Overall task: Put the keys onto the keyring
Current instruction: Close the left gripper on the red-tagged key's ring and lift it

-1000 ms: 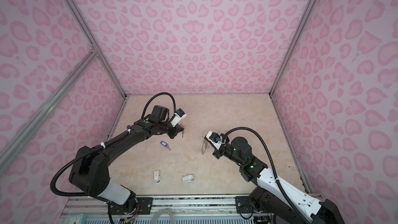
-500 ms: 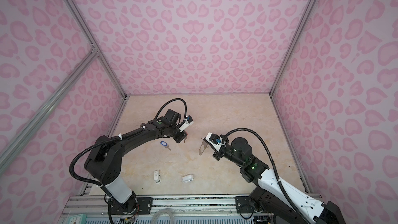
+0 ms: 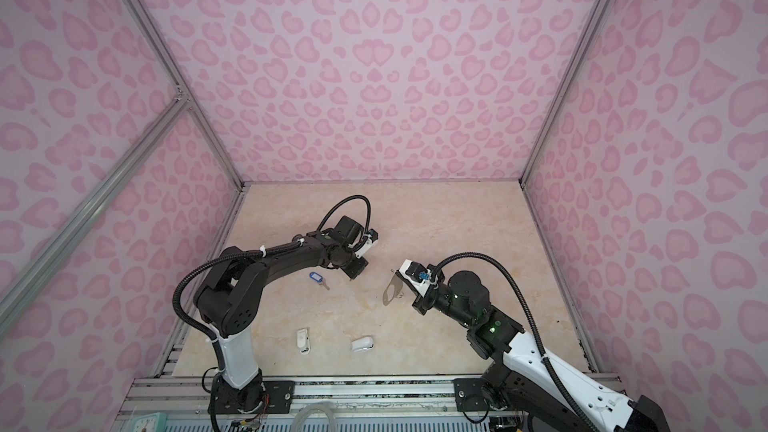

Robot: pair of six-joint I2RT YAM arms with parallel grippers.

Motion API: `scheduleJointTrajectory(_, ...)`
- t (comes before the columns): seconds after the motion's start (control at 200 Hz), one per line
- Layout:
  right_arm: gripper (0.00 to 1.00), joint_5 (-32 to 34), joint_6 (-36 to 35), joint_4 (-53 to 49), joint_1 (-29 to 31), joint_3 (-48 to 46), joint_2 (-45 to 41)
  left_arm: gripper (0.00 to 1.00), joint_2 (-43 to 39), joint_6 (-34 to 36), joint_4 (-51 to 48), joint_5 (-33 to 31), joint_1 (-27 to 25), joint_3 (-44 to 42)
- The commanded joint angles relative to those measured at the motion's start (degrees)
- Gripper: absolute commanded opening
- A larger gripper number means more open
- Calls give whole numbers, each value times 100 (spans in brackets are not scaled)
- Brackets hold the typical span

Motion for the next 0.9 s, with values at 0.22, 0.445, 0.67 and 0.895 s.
scheduleJointTrajectory(0.22, 0, 77, 51, 53, 26, -32, -46, 27, -412, 71, 331, 10, -6, -335)
scheduleJointTrajectory(0.445, 0, 91, 21, 22, 26, -33, -68, 25, -437, 133, 225, -32, 20, -431)
scheduleJointTrajectory(0.67, 0, 103, -6, 4, 26, -38, -92, 24, -236, 49, 60, -5, 20, -247)
scheduleJointTrajectory(0.895, 0, 120, -20, -4, 24, -55, -104, 24, -144, -72, 6, 10, 11, -207)
